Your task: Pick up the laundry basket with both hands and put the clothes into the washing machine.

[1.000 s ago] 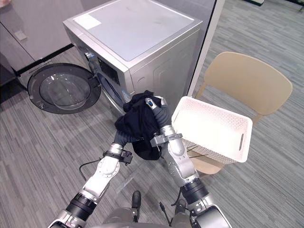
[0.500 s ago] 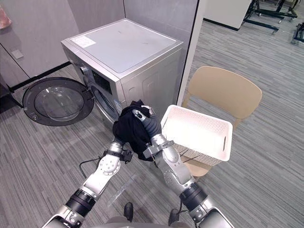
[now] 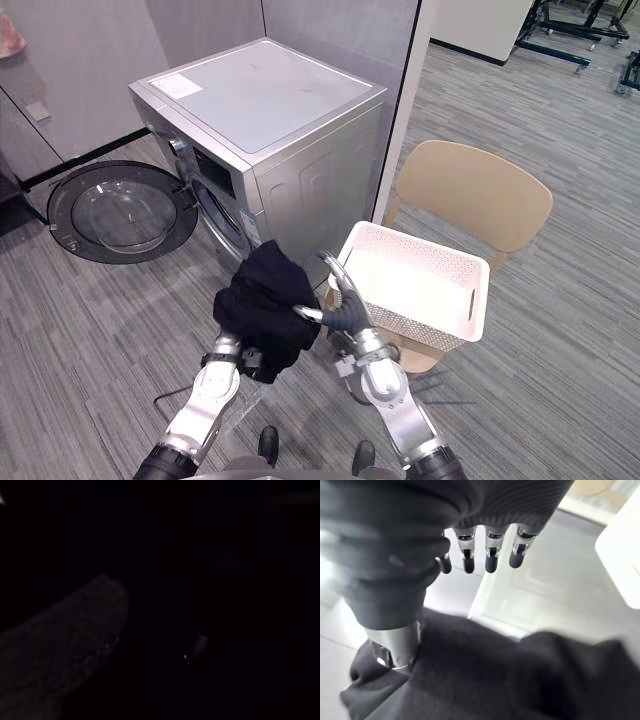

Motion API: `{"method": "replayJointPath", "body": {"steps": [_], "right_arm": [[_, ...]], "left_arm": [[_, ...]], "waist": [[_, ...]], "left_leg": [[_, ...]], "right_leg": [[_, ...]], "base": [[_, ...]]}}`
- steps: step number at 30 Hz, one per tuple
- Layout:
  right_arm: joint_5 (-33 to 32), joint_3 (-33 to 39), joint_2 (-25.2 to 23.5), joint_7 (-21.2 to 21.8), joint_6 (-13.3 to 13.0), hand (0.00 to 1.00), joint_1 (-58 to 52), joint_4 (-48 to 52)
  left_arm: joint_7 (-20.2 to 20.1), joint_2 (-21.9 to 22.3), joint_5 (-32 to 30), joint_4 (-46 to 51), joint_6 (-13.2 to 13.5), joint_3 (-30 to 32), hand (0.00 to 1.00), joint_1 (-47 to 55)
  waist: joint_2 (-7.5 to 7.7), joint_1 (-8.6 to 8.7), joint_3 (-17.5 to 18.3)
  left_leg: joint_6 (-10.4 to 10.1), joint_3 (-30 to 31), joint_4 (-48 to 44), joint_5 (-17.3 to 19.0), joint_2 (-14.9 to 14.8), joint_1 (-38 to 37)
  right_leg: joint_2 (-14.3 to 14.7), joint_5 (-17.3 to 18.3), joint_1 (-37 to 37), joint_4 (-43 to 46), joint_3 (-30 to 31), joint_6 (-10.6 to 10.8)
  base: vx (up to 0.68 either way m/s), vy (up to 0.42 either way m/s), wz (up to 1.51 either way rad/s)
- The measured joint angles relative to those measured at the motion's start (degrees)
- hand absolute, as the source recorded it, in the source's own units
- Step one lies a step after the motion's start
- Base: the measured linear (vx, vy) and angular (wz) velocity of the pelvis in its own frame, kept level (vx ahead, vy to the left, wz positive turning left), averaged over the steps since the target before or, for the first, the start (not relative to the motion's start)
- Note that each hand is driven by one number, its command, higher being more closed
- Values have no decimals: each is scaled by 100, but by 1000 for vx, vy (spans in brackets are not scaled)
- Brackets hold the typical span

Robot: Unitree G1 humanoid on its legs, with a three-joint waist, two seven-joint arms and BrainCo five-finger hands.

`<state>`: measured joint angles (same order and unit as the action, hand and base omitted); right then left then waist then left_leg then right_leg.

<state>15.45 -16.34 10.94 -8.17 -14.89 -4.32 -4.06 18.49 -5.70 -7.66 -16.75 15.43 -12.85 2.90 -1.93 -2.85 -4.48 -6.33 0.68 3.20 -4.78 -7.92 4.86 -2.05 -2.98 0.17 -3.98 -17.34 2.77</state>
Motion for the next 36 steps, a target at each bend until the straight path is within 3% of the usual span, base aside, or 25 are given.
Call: {"method": "replayJointPath", "body": {"steps": [3, 5, 6, 8, 10, 11, 12, 13, 16, 17, 18, 19, 20, 21, 22, 23, 24, 27, 28, 30, 32, 33, 34, 35, 36], "right_arm": [[98, 376, 90, -68, 126, 0, -230, -779], [98, 500, 133, -57, 242, 0, -259, -1325], [96, 577, 129, -55, 254, 0, -251, -1708], [94, 660, 97, -53, 266, 0, -189, -2112], [82, 767, 80, -44, 309, 0, -10, -2649], [75, 826, 78, -38, 356, 0, 61, -2889], [54, 868, 21, -38, 423, 0, 147, -3130], [26, 879, -45, -38, 425, 0, 176, -3205], [-68, 934, -388, -18, 430, 0, 380, -3598], [-71, 958, -434, -12, 449, 0, 420, -3693], [-72, 971, -426, -11, 491, 0, 418, -3779], [-69, 970, -417, -10, 531, 0, 395, -3792], [-67, 959, -395, 14, 576, 0, 374, -3795], [-67, 957, -404, 34, 591, 0, 377, -3795], [-69, 949, -447, 74, 597, 0, 384, -3794], [-71, 947, -453, 74, 602, 0, 395, -3796], [-73, 947, -450, 73, 602, 0, 398, -3794], [-136, 951, -428, 63, 601, 0, 464, -3794], [-140, 949, -406, 63, 604, 0, 479, -3796], [-137, 945, -406, 69, 633, 0, 461, -3802], [-138, 952, -402, 81, 629, 0, 392, -3801], [-136, 964, -327, 84, 641, 0, 429, -3883], [-136, 964, -309, 83, 642, 0, 471, -3892], [-135, 940, -296, 87, 640, 0, 538, -3882], [-137, 928, -304, 82, 641, 0, 564, -3880]], "left_arm": [[-95, -9, 362, -426, 1, 295, 100, 128], [-114, -16, 496, -629, -1, 490, 100, 312], [-205, -20, 538, -872, -1, 680, 100, 407], [-301, 56, 561, -1303, -7, 870, 100, 395], [-385, 110, 592, -1750, -57, 1028, 100, 384], [-450, 106, 593, -1956, -104, 1122, 100, 417], [-473, 57, 591, -2154, -144, 1242, 100, 470], [-473, 28, 590, -2241, -151, 1308, 100, 491], [-497, -139, 586, -2667, -218, 1521, 100, 575], [-576, -133, 585, -2668, -287, 1523, 100, 720], [-629, -107, 581, -2667, -314, 1471, 100, 822], [-662, -108, 584, -2661, -314, 1471, 100, 852], [-708, -135, 577, -2654, -316, 1473, 100, 835], [-717, -166, 577, -2646, -315, 1473, 100, 826], [-717, -193, 576, -2627, -314, 1460, 100, 760], [-702, -223, 576, -2624, -313, 1465, 100, 726], [-705, -230, 577, -2620, -311, 1459, 100, 721], [-702, -243, 586, -2604, -309, 1304, 100, 646], [-719, -225, 579, -2608, -307, 1223, 100, 539], [-726, -216, 552, -2609, -301, 1095, 100, 425], [-731, -206, 521, -2608, -249, 1070, 100, 423], [-734, -84, 505, -2602, -256, 1060, 100, 361], [-731, -44, 494, -2602, -256, 1067, 100, 355], [-730, 25, 483, -2603, -262, 1077, 100, 372], [-733, 52, 482, -2603, -262, 1071, 100, 387]], "waist": [[-5, -101, -5], [-5, -130, -15], [15, -113, -26], [20, -101, -22], [-60, -105, -64], [-132, -117, -82], [-76, -110, -117], [-73, -111, -119], [310, -141, -348], [409, -122, -384], [420, -114, -390], [432, -107, -399], [390, -97, -426], [390, -83, -437], [321, -28, -500], [323, 51, -514], [321, 69, -521], [301, 166, -566], [246, 263, -662], [260, 354, -736], [360, 464, -672], [173, 499, -752], [128, 462, -766], [21, 407, -819], [-35, 343, -843]], "left_leg": [[11, 406, -176, -13, 40, 386], [134, 527, -174, -49, 118, 490], [795, -133, -121, 22, 112, 553], [1214, -1091, -139, 171, 70, 620], [1108, -1862, -265, 67, -43, 695], [802, -1908, -367, -207, -98, 727], [538, -1815, -429, -245, 9, 723], [515, -1769, -446, -211, 81, 710], [646, -1549, -1002, 358, 408, 803], [676, -1487, -1334, 704, 572, 824], [753, -1376, -1559, 931, 683, 778], [800, -1296, -1660, 1046, 781, 719], [883, -1122, -1766, 1230, 873, 584], [912, -1069, -1774, 1276, 876, 512], [993, -811, -1766, 1376, 884, 362], [1010, -629, -1705, 1422, 895, 202], [1019, -572, -1668, 1448, 902, 116], [1028, -292, -1450, 1646, 971, -318], [958, -122, -1391, 1660, 973, -506], [724, 137, -1327, 1816, 1012, -732], [478, 325, -1451, 2002, 1028, -920], [293, 222, -2360, 2049, 848, -597], [164, 49, -2916, 1978, 754, -339], [-176, -265, -4024, 1752, 493, 103], [-255, -416, -4583, 1632, 290, 294]], "right_leg": [[-96, 410, -318, 628, -458, 17], [-300, 746, -435, 1132, -785, 27], [-505, 887, -432, 1334, -1086, 56], [-749, 948, -423, 1437, -1430, 132], [-926, 1015, -384, 1533, -1765, 242], [-949, 1080, -299, 1615, -1895, 338], [-1057, 1132, -190, 1647, -1986, 417], [-1117, 1151, -118, 1640, -2004, 449], [-1494, 1281, 188, 1761, -2167, 708], [-1835, 1369, 207, 2234, -2120, 831], [-2163, 1355, 132, 2898, -1965, 802], [-2355, 1284, 23, 3393, -1763, 602], [-2542, 954, -371, 4324, -1159, -35], [-2504, 775, -564, 4686, -795, -233], [-2124, 1224, -976, 5366, -82, -7], [-1814, 1565, -1232, 5587, 165, 41], [-1698, 1670, -1348, 5598, 191, 35], [-1208, 1841, -2240, 4956, 180, 45], [-993, 1708, -2399, 4007, 203, 150], [-749, 1148, -2529, 2797, 322, 7], [-711, 562, -2476, 2622, 335, -347], [-681, 513, -2328, 2772, 191, -471], [-634, 606, -2259, 2755, 164, -509], [-453, 714, -2023, 2621, 156, -579], [-319, 748, -1869, 2517, 172, -639]], "base": [[-11, -28, 77], [28, -2, 102], [42, 35, 109], [100, 47, 112], [179, 87, 103], [209, 88, 92], [167, 64, 72], [177, 106, 73], [193, 121, 57], [222, 167, 51], [292, 215, 56], [329, 246, 61], [237, 176, 47], [315, 173, 68], [328, 94, 81], [400, 105, 85], [343, 53, 68], [357, 12, 53], [408, -64, 85], [485, -129, 104], [581, -221, 114], [660, -266, 79], [549, -219, 40], [322, -155, -14], [543, -199, -57]]}}
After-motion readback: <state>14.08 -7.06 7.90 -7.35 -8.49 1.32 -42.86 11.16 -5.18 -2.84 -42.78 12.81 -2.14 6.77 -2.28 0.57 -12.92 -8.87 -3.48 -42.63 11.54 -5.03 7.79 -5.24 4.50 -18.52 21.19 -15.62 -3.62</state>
